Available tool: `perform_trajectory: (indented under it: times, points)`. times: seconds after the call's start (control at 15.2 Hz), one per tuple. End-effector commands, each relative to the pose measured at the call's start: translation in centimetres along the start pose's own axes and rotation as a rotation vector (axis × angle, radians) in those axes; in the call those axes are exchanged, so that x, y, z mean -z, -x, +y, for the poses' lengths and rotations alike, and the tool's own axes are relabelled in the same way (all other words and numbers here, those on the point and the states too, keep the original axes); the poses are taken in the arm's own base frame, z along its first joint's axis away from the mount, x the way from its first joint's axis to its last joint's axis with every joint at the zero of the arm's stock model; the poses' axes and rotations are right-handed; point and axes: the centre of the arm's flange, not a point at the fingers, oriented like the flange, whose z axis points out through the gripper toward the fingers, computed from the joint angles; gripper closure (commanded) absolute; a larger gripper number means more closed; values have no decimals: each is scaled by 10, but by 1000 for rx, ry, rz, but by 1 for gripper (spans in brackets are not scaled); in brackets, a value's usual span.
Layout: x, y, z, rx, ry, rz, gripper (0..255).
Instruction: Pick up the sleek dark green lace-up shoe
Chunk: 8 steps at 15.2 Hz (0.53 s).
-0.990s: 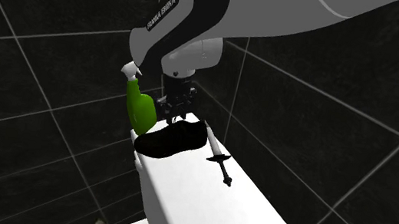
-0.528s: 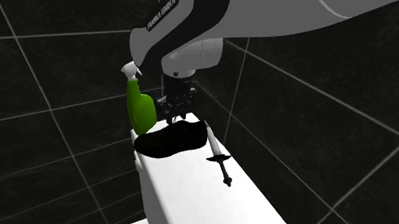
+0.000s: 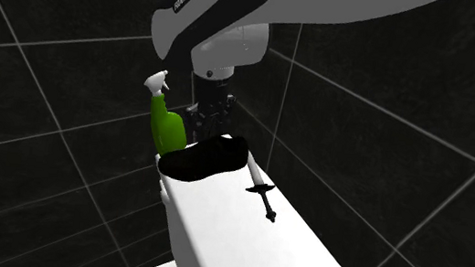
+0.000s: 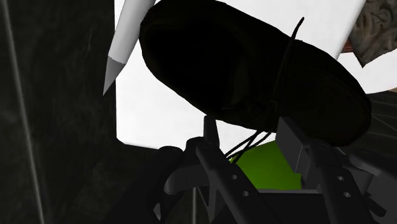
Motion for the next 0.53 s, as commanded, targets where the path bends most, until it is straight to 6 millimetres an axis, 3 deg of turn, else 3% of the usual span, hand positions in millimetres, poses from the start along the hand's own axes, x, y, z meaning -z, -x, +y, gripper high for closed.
perform_trajectory:
  times: [0.0,0.46]
  points:
    - [11,-1,0,0,0,1,255]
    - [48,-2,0,0,0,1,255]
